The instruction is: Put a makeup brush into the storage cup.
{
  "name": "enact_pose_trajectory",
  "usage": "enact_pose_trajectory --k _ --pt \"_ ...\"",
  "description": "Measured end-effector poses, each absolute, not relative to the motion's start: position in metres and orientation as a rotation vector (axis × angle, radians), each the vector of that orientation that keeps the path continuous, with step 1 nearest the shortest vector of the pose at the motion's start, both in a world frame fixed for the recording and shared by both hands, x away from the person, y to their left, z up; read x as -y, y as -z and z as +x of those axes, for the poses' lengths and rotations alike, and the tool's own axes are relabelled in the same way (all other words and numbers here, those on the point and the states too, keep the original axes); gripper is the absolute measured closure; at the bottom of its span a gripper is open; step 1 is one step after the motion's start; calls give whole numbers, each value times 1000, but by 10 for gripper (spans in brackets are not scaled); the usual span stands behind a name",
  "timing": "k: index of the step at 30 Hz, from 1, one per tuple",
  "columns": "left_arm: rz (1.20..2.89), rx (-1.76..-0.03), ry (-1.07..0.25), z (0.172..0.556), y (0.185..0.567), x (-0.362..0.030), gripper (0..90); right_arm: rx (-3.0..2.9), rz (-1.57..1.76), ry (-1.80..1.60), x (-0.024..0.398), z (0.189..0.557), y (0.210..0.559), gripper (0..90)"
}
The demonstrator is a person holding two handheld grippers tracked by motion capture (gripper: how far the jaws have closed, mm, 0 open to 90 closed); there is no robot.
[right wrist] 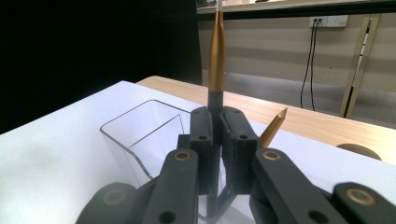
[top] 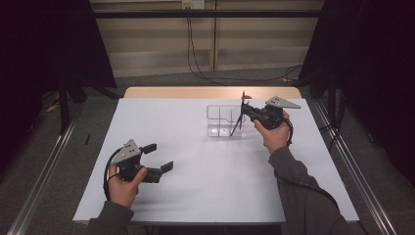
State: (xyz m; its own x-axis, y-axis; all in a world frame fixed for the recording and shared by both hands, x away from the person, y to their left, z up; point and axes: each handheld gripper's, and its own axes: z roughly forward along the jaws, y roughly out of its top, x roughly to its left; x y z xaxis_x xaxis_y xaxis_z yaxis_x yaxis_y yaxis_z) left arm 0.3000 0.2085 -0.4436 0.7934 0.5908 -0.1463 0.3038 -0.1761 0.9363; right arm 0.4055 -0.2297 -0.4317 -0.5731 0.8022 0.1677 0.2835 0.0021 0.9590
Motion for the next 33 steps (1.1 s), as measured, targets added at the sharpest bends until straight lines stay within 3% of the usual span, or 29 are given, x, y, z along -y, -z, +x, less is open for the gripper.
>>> enact_pose_trajectory --k 33 --pt "1777 -695 -293 301 445 -207 46 -1878 1135 -1575 232 403 440 838"
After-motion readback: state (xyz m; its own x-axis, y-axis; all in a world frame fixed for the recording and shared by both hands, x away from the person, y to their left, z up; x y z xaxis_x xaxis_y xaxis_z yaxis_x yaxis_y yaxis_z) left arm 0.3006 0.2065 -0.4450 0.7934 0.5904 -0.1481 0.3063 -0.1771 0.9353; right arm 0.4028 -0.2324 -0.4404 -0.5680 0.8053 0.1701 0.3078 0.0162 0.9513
